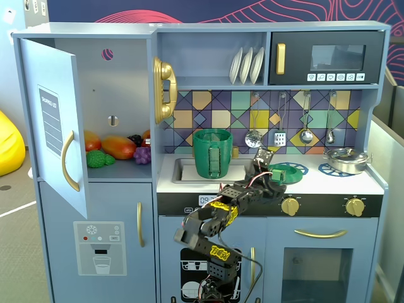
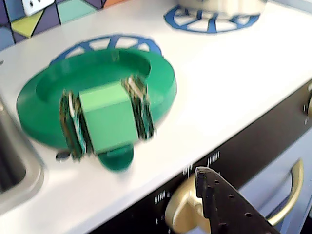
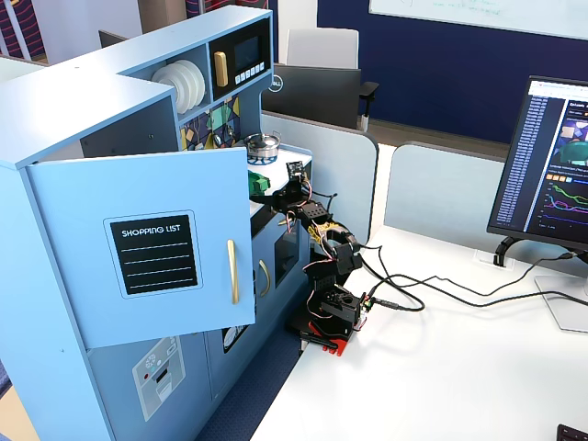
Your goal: Pick up the lid from the counter and put it on the green recipient
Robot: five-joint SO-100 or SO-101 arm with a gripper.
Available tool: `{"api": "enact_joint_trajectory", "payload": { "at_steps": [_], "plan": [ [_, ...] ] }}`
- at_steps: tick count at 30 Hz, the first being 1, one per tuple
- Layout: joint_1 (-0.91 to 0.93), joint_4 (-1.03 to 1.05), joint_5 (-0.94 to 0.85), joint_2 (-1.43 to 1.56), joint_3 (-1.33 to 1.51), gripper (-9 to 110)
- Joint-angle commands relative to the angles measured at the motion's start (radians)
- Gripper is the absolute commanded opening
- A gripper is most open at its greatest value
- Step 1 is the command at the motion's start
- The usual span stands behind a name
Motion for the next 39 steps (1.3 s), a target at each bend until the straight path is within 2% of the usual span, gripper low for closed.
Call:
{"api": "enact_joint_trajectory", "payload": {
  "at_steps": [1, 23, 25, 29, 39],
  "plan": [
    [-0.009, -0.067, -0.020, -0.078, -0.141, 53],
    [-0.066, -0.115, -0.078, -0.483, -0.469, 45],
    [-0.069, -0.115, -0.091, -0.508, -0.494, 37],
    [-0.077, -0.097, -0.077, -0.520, -0.505, 0],
    [-0.066, -0.077, -0.060, -0.499, -0.531, 0]
  ]
}}
